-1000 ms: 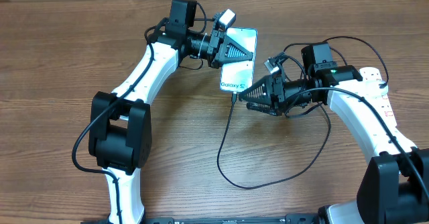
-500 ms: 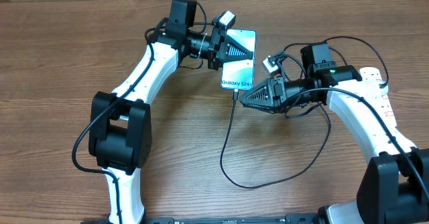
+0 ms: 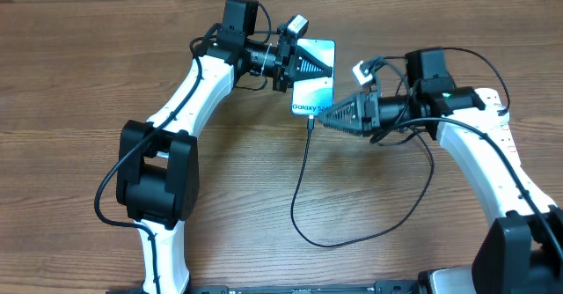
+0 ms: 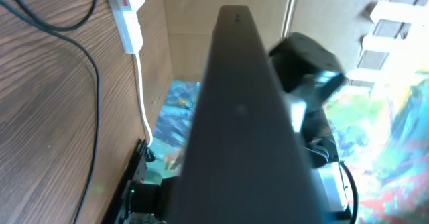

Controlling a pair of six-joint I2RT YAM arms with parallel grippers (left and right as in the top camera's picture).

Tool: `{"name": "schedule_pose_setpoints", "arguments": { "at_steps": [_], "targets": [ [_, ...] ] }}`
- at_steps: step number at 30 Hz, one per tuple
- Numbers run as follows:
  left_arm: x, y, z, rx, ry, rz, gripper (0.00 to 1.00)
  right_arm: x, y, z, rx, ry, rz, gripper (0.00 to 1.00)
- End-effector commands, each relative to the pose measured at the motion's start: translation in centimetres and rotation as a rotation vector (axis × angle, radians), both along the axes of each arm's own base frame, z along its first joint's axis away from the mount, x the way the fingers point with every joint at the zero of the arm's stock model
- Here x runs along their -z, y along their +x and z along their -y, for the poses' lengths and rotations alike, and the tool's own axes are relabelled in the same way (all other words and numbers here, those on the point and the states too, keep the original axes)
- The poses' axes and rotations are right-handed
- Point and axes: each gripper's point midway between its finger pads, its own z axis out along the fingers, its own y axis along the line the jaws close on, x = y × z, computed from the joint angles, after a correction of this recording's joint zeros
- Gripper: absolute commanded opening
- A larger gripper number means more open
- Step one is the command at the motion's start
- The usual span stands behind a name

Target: Plug charger to phone and switch on socket

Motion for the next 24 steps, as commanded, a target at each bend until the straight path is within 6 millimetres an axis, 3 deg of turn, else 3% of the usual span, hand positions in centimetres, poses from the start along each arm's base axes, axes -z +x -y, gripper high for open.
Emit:
{"name": "schedule_pose_setpoints", "arguments": {
  "at_steps": [1, 5, 10, 21, 24],
  "targets": [
    [-1.3, -0.1, -0.2, -0.016, 0.01, -0.021, 0.04, -2.0, 0.8, 0.3, 0.049, 0.006, -0.01, 0.51],
    [-1.3, 0.0, -0.2, -0.016, 0.01, -0.019, 0.04, -1.2, 0.9, 0.3, 0.073, -0.04, -0.026, 0.53],
    [-1.3, 0.0, -0.2, -0.016, 0.008, -0.011, 0.04, 1.0, -0.8, -0.7, 0.04, -0.147, -0.048, 0.51],
    [-1.3, 0.0, -0.2, -0.015, 0.006, -0.005, 0.04, 0.7, -1.4, -1.8, 0.002, -0.132, -0.023, 0.4],
    [-1.3, 0.0, -0.2, -0.015, 0.006, -0.005, 0.04, 0.6, -1.4, -2.2, -0.004, -0.129, -0.017, 0.32]
  ]
}}
